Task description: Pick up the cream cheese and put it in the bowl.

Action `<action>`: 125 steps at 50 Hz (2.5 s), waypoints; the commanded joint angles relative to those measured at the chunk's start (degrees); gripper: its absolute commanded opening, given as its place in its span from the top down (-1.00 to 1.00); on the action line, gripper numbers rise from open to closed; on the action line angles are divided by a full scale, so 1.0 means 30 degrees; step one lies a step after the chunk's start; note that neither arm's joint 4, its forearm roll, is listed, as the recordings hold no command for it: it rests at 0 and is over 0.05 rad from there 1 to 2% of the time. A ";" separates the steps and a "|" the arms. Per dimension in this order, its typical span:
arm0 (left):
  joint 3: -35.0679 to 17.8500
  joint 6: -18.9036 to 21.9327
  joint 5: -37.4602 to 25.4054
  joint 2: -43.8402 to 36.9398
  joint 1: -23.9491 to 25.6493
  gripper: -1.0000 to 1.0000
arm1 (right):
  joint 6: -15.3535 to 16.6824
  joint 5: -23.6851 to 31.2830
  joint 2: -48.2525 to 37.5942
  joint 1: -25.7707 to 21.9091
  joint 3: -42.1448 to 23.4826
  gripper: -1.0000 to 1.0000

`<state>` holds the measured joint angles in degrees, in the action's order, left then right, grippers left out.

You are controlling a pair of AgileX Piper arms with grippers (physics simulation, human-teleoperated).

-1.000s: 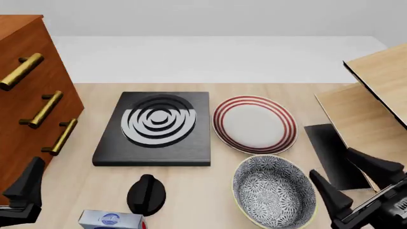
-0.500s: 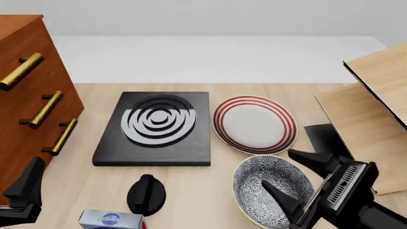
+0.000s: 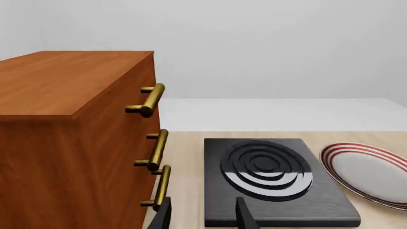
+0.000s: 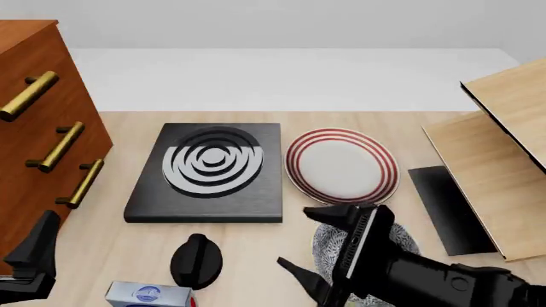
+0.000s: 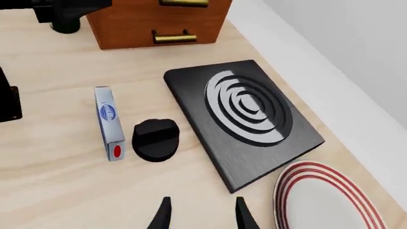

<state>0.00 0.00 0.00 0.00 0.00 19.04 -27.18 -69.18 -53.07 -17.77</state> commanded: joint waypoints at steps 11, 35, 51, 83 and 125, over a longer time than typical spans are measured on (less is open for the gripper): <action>0.0000 0.0000 0.0000 0.0000 0.0000 -1.00 | -0.0137 -0.0205 -0.4917 -0.3137 -0.3532 -1.00; 0.0000 0.0000 0.0000 0.0000 0.0000 -1.00 | -0.1304 -0.0200 -0.7353 -0.4737 -0.5910 -1.00; 0.0000 0.0000 0.0000 0.0000 0.0000 -1.00 | -0.2121 -0.0151 -0.8940 -0.5564 -0.7463 -1.00; 0.0000 0.0000 0.0000 0.0000 0.0000 -1.00 | -0.3560 -0.1360 -1.1965 -0.5857 -0.8581 -1.00; 0.0000 0.0000 0.0000 0.0000 0.0000 -1.00 | -0.4382 -0.2821 -1.4533 -0.5851 -0.8819 -1.00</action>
<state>0.00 0.00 0.00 0.00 0.00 6.28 -34.44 -111.51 -71.14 -44.70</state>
